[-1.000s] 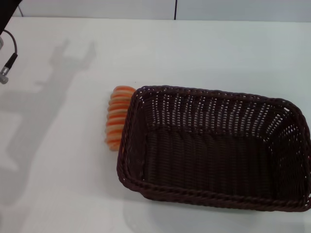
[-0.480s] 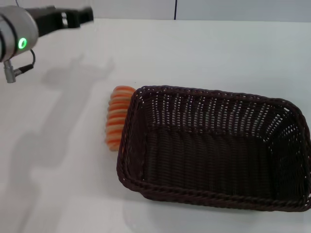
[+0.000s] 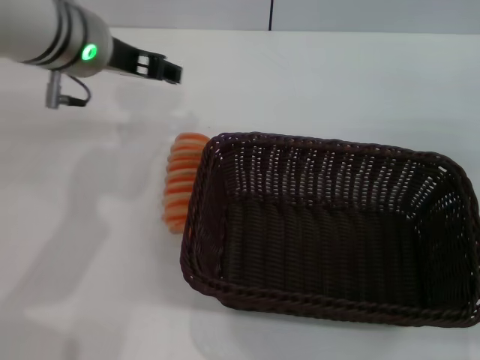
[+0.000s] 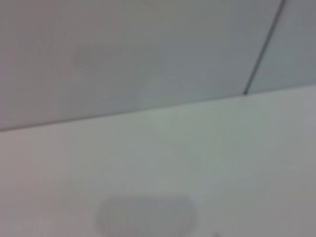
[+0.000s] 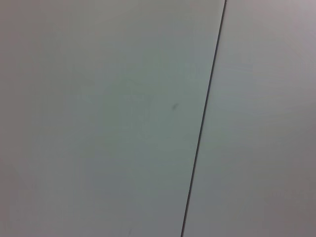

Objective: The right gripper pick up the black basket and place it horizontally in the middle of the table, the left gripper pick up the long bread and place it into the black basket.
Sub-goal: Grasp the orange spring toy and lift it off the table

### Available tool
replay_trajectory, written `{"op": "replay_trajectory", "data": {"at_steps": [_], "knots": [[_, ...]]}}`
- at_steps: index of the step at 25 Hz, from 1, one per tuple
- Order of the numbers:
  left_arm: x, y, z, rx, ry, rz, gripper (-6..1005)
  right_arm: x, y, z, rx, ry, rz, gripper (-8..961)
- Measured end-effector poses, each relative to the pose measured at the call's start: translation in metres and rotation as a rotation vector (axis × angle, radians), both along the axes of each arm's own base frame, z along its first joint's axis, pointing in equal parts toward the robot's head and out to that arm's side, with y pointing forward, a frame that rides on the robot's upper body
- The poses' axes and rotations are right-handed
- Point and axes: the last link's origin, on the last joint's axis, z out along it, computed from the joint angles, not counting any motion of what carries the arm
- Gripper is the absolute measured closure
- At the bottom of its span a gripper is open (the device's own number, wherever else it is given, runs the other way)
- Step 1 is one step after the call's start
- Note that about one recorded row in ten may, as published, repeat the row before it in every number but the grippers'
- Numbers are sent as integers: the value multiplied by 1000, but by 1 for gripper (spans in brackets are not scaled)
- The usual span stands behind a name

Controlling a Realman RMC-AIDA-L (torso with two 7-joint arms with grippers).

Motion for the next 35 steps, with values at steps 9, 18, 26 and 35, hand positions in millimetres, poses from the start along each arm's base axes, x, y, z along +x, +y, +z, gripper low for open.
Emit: {"op": "replay_trajectory", "data": {"at_steps": [9,18,26,35], "knots": [[11,23,-22,-134,41,129,152,0,-1,3,-1,0,29,608],[16,38,-41,-204,40,246,152,-5,-8,2,-24,-12,127,610],[14,46,-49,-236,-8,356,152,-9,-10,-1,-59,-37,182,609],[-8,42,-55,-240,9,409,152,-3,-6,0,-71,-59,160,609]]}}
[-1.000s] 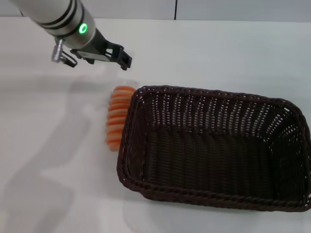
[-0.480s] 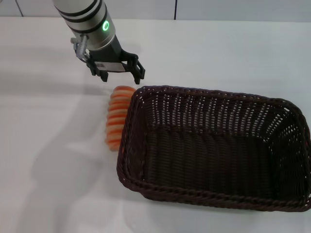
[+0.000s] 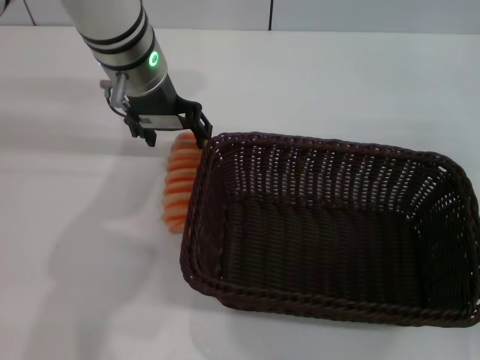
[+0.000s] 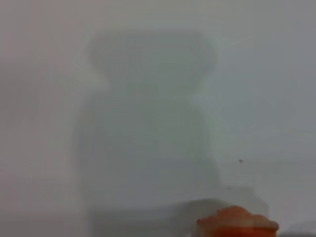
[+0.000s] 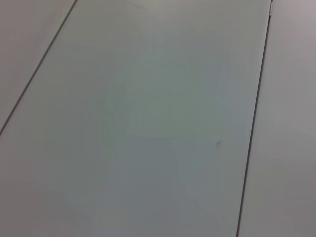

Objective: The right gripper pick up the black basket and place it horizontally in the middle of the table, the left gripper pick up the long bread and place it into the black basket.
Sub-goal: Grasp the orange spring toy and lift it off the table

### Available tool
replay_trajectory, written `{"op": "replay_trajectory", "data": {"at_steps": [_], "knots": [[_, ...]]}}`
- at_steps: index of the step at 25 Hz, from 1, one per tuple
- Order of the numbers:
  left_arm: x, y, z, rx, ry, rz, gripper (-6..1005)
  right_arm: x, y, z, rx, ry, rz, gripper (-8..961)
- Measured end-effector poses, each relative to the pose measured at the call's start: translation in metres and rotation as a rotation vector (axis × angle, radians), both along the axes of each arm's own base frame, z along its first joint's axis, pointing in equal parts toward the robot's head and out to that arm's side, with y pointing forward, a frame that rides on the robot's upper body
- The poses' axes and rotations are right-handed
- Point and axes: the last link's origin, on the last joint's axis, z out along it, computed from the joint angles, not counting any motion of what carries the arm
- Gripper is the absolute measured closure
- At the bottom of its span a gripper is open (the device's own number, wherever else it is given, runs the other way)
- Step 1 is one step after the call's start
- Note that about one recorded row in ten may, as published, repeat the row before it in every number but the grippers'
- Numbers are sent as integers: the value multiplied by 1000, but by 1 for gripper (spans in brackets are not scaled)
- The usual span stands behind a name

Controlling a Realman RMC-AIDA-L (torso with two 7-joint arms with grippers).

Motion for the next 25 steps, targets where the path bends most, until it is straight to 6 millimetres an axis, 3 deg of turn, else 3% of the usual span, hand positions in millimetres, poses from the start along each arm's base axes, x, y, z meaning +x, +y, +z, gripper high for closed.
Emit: {"op": "replay_trajectory", "data": {"at_steps": [25], "knots": [[-8,-5,-11,-27,-54,21,152,-12,17,-3,-7,-1,31,609]]}}
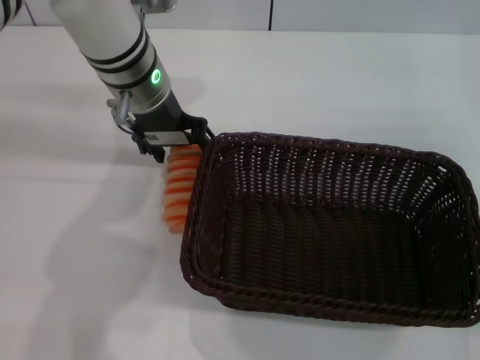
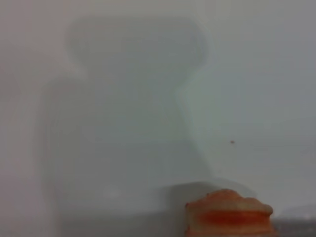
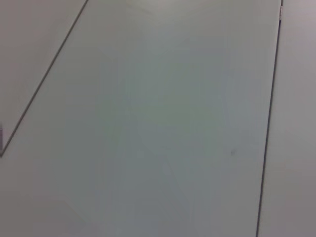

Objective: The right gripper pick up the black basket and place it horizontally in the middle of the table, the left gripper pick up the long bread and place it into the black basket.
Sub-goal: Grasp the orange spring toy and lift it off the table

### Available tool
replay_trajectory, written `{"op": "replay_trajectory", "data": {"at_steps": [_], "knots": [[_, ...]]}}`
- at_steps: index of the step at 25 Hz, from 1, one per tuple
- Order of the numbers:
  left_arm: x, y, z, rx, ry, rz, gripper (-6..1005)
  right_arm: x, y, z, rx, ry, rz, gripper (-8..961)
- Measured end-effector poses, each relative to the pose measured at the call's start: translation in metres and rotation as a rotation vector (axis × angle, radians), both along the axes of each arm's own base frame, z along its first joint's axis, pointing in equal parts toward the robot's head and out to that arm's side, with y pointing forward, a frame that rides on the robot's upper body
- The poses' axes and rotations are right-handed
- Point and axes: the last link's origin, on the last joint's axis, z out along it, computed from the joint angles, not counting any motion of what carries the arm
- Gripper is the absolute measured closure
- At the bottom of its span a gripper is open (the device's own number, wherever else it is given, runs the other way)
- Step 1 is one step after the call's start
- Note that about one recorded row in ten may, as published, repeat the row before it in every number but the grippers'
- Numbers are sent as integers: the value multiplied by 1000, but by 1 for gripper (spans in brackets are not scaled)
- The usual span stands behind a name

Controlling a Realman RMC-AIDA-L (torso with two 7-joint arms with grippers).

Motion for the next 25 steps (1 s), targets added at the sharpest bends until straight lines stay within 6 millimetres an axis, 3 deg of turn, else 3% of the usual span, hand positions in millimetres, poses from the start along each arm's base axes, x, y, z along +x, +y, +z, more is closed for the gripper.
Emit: {"op": "replay_trajectory", "data": {"at_steps": [5,20,25], "knots": [[-5,-1,-1,2,-1,2,153,-4,5,-1,-4,0,10,608],[-6,-2,-3,-22,-6,-23,361,-7,8,-1,-5,-1,21,610],[-7,4,10,5,-8,-73,416,-8,9,-1,-4,-4,20,610]]}}
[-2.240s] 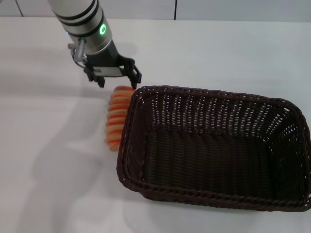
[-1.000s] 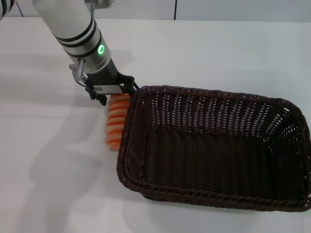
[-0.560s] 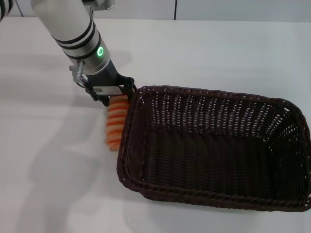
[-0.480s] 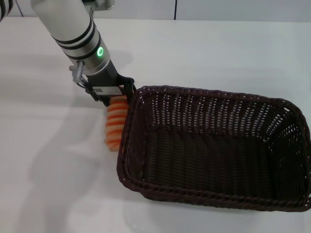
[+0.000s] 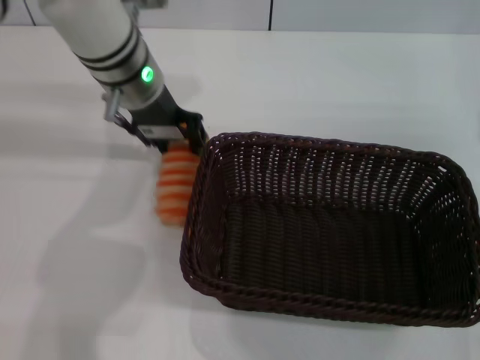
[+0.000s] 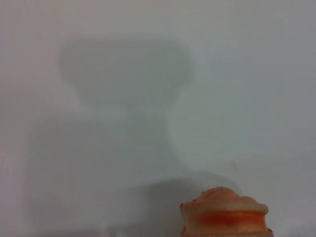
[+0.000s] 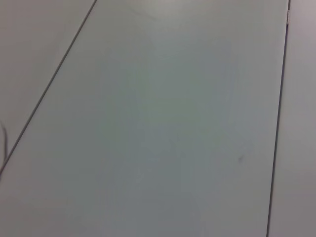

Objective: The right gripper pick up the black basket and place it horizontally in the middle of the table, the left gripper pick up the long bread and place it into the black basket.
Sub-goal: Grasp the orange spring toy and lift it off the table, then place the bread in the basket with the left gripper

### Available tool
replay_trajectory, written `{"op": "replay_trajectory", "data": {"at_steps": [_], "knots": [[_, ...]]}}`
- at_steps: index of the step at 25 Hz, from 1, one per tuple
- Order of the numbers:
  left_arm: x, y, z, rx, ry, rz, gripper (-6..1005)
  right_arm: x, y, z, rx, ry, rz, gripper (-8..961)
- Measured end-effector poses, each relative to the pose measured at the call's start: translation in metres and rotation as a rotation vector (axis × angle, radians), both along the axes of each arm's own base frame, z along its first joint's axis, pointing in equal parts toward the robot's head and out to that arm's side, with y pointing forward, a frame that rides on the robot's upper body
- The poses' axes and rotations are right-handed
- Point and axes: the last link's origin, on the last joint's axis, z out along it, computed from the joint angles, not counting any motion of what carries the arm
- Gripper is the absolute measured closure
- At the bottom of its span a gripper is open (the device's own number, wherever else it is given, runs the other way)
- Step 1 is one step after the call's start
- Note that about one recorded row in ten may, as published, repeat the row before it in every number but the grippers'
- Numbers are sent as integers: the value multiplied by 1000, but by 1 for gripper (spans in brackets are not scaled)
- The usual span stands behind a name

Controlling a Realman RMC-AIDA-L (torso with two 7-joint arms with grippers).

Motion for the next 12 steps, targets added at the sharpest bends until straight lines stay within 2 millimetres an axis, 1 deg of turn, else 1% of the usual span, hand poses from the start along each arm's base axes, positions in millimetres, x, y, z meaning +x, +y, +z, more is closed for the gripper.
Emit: {"op": "replay_trajectory", "data": {"at_steps": [1,2,3,4,5,7,8,9,10,12], "knots": [[0,0,0,0,0,0,427,0,0,0,1,-1,0,610],[0,9,21,46,5,-55,437,0,1,1,6,-1,-1,610],[0,9,21,46,5,-55,462,0,1,1,6,-1,-1,610],[2,13,31,64,3,-85,487,0,1,2,9,0,-1,610],[8,20,52,88,-11,-147,494,-1,1,2,12,1,-1,610],[8,20,52,88,-11,-147,509,-1,2,4,26,9,-3,610],[11,22,65,84,-27,-181,516,-1,2,4,26,9,-3,610],[11,22,65,84,-27,-181,523,-1,2,5,33,14,-5,610],[20,19,75,21,-45,-234,530,-1,3,5,40,18,-9,610],[20,19,75,21,-45,-234,548,-1,6,8,56,25,-23,609]]}}
